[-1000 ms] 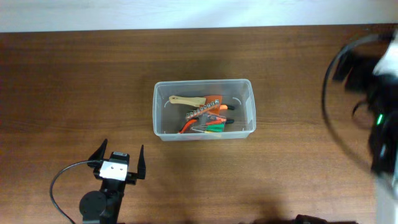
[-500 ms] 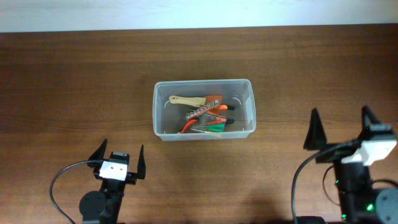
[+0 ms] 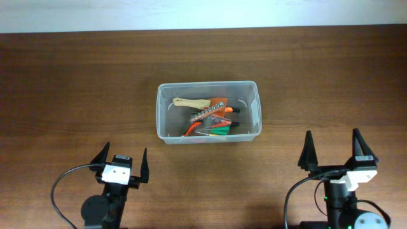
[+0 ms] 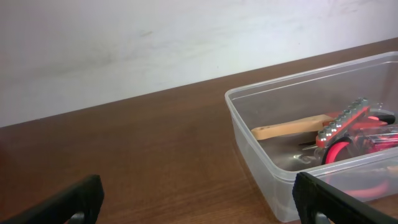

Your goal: Pack container

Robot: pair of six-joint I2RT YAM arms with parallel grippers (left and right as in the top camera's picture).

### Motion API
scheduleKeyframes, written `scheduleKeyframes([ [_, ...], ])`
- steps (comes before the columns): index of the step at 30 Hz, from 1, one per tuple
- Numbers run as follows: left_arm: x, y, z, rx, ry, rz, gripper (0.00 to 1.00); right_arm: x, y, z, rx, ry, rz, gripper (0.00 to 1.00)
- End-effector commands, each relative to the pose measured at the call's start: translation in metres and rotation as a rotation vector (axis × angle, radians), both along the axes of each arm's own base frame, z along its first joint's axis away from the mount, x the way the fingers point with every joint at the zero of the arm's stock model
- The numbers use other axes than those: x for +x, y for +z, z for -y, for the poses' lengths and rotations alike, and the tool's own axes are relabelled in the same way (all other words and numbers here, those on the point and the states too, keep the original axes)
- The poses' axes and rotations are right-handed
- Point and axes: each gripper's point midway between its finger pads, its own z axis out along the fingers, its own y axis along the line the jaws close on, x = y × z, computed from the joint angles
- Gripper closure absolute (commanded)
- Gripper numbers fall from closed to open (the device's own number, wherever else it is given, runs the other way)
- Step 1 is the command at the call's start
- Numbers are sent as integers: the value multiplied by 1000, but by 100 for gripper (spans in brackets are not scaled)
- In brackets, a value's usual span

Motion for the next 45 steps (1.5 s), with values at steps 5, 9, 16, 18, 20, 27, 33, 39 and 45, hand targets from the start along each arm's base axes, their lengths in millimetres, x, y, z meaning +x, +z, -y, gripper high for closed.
scheduleKeyframes([
  [5,0,-1,-3,-8,16,4,1,6,-25,-9,4,47,1,2],
  [9,0,-1,-3,-8,16,4,1,11,-39,-12,5,60,-29,1],
  [16,0,-1,-3,-8,16,4,1,23,-83,-13,7,64,-122,1],
  [18,0,-1,-3,-8,16,4,1,26,-97,-13,8,64,-152,1],
  [20,0,-1,-3,-8,16,4,1,28,-108,-13,9,64,-175,1],
  [27,0,-1,-3,-8,16,4,1,33,-141,-13,10,64,-248,1],
  [33,0,-1,-3,-8,16,4,1,32,-152,-13,11,63,-292,2],
  [39,0,-1,-3,-8,16,4,1,33,-154,-13,12,64,-299,1],
  [45,0,-1,-3,-8,16,4,1,33,-156,-13,12,63,-307,1],
])
